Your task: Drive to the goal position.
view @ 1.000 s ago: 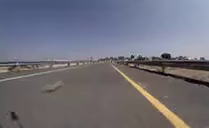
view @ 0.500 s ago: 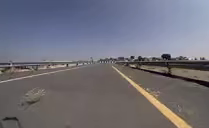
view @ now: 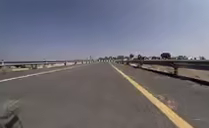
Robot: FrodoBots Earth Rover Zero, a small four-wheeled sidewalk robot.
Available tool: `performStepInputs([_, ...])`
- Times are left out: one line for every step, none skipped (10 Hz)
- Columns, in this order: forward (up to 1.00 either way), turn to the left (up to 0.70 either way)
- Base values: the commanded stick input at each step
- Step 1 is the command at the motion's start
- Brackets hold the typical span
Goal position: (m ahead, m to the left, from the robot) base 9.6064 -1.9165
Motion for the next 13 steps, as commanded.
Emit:
performStepInputs([1.00, 0.00])
performStepInputs([1.00, 0.00])
performStepInputs([1.00, 0.00])
performStepInputs([1.00, 0.00])
performStepInputs([1.00, 0.00])
performStepInputs([1.00, 0.00])
performStepInputs([1.00, 0.00])
performStepInputs([1.00, 0.00])
performStepInputs([1.00, 0.00])
performStepInputs([1.00, 0.00])
performStepInputs([1.00, 0.00])
performStepInputs([1.00, 0.00])
performStepInputs([1.00, 0.00])
